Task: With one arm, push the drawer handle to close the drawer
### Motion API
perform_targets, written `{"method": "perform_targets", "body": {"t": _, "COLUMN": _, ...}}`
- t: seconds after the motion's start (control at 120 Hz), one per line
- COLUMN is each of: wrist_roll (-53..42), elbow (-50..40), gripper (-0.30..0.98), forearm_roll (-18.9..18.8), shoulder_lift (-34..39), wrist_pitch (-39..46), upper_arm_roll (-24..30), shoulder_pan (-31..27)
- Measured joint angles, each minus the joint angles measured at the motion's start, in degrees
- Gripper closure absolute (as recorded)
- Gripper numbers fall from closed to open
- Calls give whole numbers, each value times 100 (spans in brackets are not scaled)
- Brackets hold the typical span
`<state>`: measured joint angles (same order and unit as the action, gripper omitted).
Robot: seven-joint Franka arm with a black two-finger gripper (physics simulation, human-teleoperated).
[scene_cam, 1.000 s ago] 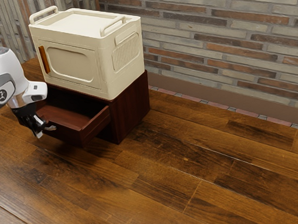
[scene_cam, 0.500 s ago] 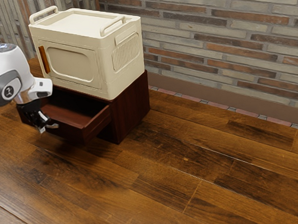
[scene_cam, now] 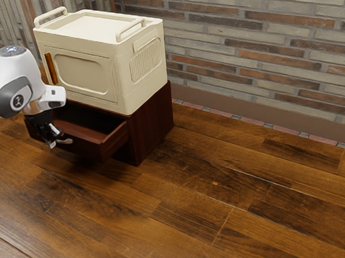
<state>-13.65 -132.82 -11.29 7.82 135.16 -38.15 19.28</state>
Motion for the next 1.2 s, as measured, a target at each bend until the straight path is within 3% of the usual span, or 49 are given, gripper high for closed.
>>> {"method": "perform_targets", "body": {"t": 1.2, "wrist_roll": -23, "elbow": 1277, "gripper": 79, "forearm_roll": 734, "shoulder_lift": -1389, "wrist_pitch": -1, "upper_arm_roll": 69, "shoulder_pan": 38}}
